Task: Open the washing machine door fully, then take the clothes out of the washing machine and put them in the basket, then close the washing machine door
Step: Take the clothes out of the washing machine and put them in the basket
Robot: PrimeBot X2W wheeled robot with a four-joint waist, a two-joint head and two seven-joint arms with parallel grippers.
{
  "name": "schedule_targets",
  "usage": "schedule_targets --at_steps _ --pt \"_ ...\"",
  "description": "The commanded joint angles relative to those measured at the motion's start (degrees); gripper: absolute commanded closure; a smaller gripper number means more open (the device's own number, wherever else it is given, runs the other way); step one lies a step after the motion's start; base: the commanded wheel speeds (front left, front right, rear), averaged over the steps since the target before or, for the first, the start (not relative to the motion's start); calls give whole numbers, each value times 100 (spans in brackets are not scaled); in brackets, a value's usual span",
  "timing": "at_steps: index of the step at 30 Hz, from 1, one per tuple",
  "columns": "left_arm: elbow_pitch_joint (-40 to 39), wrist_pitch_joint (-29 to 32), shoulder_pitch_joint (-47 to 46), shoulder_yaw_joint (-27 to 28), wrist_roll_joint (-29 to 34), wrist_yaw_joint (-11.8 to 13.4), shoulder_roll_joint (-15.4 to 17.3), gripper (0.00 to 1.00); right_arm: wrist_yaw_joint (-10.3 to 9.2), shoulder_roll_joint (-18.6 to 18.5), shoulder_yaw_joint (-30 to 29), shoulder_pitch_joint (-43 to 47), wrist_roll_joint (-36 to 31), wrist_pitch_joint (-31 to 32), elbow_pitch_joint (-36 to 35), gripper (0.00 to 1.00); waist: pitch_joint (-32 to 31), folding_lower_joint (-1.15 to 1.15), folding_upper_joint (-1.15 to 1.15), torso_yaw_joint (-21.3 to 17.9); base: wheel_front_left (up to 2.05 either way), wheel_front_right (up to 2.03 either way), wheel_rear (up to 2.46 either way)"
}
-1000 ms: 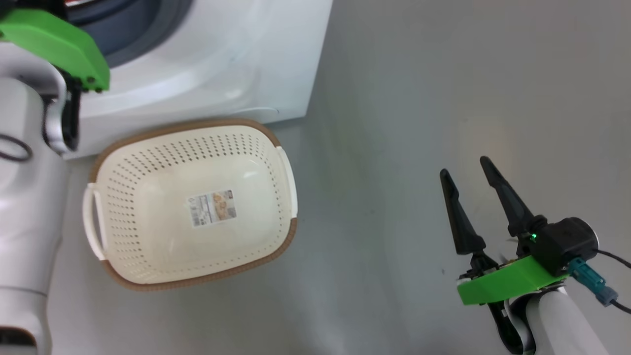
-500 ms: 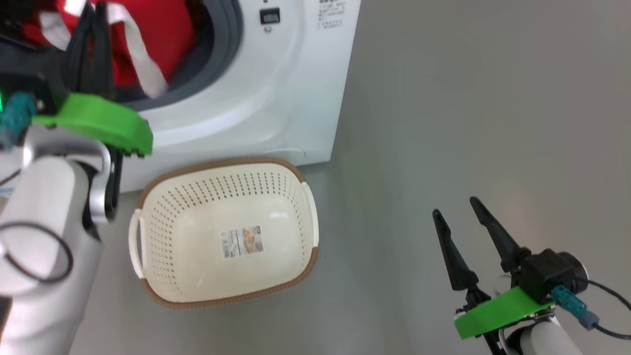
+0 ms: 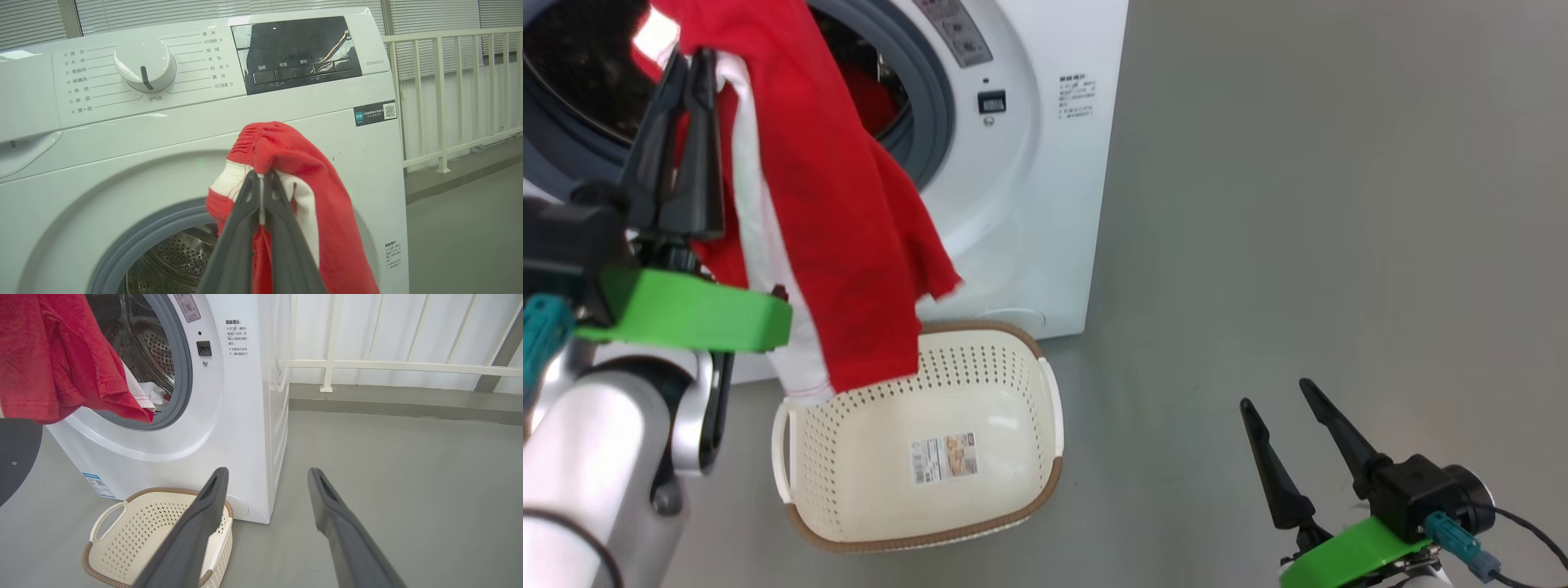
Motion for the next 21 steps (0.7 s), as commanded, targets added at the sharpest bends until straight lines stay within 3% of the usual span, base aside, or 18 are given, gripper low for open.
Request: schedule_targets --at_steps 1,9,21 --pt "-278 36 13 262 52 72 285 100 36 -28 117 31 -38 -37 -112 0 -167 0 0 11 0 0 0" --pt "-1010 17 554 424 35 335 373 100 36 -16 99 110 -22 -37 -119 0 -335 0 0 16 0 0 0" --pt "-1136 -502 1968 490 -70 901 -24 100 36 -7 -6 88 -39 -37 -178 0 -268 0 0 22 0 0 0"
